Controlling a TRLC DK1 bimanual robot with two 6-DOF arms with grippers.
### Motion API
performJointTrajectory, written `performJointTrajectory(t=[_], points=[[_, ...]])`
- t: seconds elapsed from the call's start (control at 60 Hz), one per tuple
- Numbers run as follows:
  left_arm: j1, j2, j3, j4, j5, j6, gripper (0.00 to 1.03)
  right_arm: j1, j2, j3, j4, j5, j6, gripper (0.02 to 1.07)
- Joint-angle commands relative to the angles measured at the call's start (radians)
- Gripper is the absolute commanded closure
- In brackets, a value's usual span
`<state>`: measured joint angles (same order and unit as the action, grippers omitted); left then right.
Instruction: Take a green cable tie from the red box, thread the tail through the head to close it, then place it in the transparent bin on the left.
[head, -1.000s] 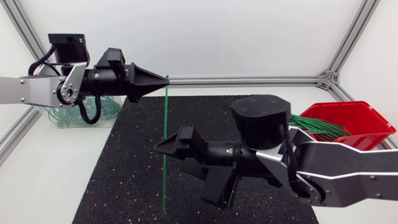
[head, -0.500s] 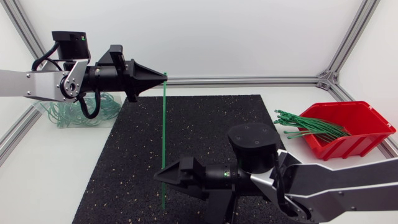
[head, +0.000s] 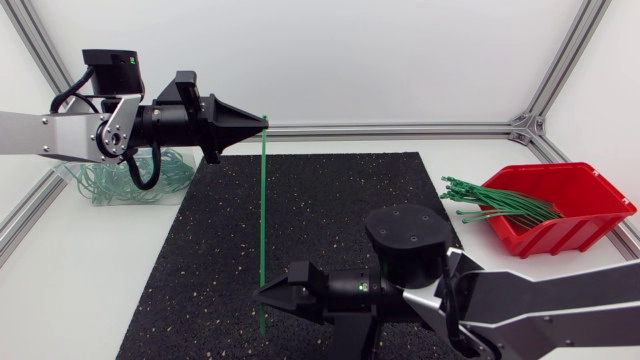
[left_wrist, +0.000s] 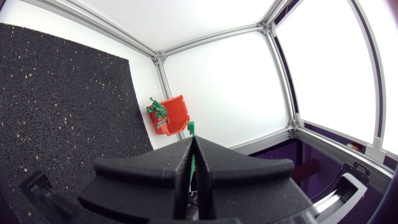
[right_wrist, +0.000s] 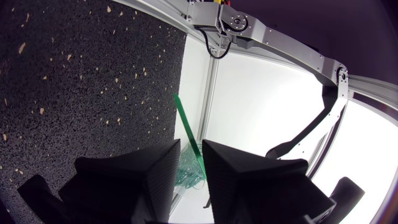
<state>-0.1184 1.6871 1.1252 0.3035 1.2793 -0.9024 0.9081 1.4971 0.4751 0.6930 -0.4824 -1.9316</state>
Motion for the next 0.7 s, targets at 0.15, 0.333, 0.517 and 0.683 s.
performJointTrajectory(t=[0.15, 0.333, 0.517, 0.683], points=[[0.010, -0.009, 0.013, 0.000, 0.020, -0.030, 1.00, 0.009, 0.006, -0.023, 0.016, 0.024, -0.020, 0.91], [0.011, -0.026, -0.001, 0.000, 0.020, -0.030, 1.00, 0.008, -0.014, -0.029, 0.013, 0.034, -0.020, 1.01], [0.011, -0.049, -0.016, 0.006, 0.020, -0.029, 1.00, 0.008, -0.035, -0.036, 0.019, 0.041, -0.013, 1.01], [0.006, -0.116, -0.077, 0.042, 0.018, -0.013, 1.00, 0.020, -0.075, -0.047, 0.010, 0.022, 0.052, 1.01]])
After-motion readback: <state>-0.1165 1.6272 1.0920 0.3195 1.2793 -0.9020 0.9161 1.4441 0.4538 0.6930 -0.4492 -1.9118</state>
